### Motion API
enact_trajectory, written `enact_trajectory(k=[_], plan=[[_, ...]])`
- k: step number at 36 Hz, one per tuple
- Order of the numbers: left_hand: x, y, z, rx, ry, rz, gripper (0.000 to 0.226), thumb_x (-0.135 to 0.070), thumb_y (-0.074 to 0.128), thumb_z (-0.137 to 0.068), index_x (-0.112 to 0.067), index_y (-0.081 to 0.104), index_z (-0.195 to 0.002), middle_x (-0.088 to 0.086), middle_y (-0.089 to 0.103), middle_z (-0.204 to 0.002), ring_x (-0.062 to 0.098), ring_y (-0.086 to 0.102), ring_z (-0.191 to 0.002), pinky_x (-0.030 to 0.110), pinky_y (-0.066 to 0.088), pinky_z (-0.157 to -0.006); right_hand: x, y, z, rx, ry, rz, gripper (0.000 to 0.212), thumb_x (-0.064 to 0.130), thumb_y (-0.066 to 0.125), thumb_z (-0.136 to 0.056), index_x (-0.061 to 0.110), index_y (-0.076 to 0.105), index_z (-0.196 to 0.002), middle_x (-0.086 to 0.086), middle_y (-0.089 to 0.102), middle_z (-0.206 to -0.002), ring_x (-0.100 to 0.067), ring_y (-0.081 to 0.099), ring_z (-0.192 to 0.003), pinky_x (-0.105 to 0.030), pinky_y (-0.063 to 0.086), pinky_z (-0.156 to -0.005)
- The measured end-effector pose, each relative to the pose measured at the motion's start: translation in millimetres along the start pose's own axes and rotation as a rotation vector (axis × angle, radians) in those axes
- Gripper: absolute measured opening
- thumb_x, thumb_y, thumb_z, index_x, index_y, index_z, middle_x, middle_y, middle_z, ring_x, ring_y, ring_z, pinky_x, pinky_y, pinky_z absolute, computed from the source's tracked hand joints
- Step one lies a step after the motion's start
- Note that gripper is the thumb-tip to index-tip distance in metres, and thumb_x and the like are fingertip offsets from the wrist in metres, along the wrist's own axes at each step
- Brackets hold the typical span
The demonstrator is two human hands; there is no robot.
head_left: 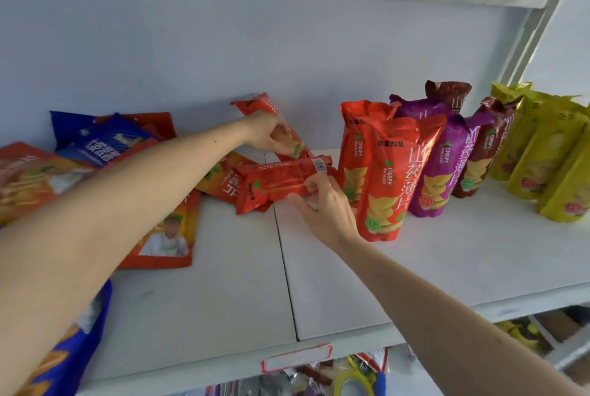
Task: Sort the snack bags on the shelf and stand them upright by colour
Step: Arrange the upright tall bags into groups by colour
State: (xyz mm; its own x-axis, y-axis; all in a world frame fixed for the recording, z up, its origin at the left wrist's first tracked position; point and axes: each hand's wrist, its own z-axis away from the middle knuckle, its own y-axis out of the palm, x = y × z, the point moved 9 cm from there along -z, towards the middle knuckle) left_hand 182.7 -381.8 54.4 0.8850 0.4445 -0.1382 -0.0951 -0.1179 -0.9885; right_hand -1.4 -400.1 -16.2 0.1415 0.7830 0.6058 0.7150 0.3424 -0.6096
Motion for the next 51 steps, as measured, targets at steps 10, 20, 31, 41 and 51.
enact_trajectory(k=[10, 20, 31, 41, 51], plan=[[10, 60, 15, 0.335, 0.042, 0.03, 0.088, -0.051, 0.081, -0.071, -0.022, 0.041, -0.143, -0.005, 0.054, -0.135, 0.013, 0.055, -0.112, 0.022, 0.038, -0.089, -21, 28, -8, 0.01, 0.13, -0.026, 0.029, 0.037, 0.067, -0.089, 0.015, 0.057, -0.104, 0.002, 0.054, -0.101, -0.019, 0.059, -0.095, -0.038, 0.051, -0.081], [15, 26, 7, 0.454, -0.127, 0.366, 0.041, -0.044, 0.068, -0.087, -0.018, 0.065, -0.118, 0.004, 0.068, -0.116, 0.023, 0.065, -0.103, 0.037, 0.055, -0.084, -6, 20, -3, -0.221, 0.043, 0.031, 0.078, 0.031, 0.086, -0.064, 0.014, 0.046, -0.129, -0.005, 0.045, -0.134, -0.025, 0.043, -0.121, -0.038, 0.043, -0.098], [11, 1, 15, 0.57, -0.184, 0.53, 0.061, -0.065, 0.03, -0.095, -0.016, 0.065, -0.107, 0.018, 0.063, -0.121, 0.03, 0.061, -0.11, 0.049, 0.045, -0.104, 13, 12, -39, -0.279, 0.058, 0.118, 0.04, 0.038, 0.064, -0.09, 0.017, 0.056, -0.123, -0.002, 0.059, -0.119, -0.025, 0.052, -0.111, -0.04, 0.039, -0.095], [8, -8, 14, 0.676, 0.058, 0.601, 0.112, -0.085, 0.062, -0.05, -0.017, 0.051, -0.138, 0.013, 0.061, -0.132, 0.027, 0.061, -0.119, 0.045, 0.048, -0.102, 1, 8, -59, -0.255, 0.175, 0.024, 0.024, 0.026, 0.051, -0.099, 0.02, 0.059, -0.121, -0.001, 0.062, -0.118, -0.022, 0.055, -0.11, -0.046, 0.045, -0.095], [4, -15, 4, 0.604, 0.175, 0.469, 0.097, -0.04, 0.094, -0.05, -0.032, 0.052, -0.137, 0.001, 0.055, -0.137, 0.018, 0.055, -0.125, 0.034, 0.053, -0.096, -7, 8, -59, -0.247, 0.235, 0.035, 0.031, 0.024, 0.037, -0.104, 0.015, 0.058, -0.126, -0.005, 0.062, -0.122, -0.025, 0.057, -0.111, -0.046, 0.046, -0.095]])
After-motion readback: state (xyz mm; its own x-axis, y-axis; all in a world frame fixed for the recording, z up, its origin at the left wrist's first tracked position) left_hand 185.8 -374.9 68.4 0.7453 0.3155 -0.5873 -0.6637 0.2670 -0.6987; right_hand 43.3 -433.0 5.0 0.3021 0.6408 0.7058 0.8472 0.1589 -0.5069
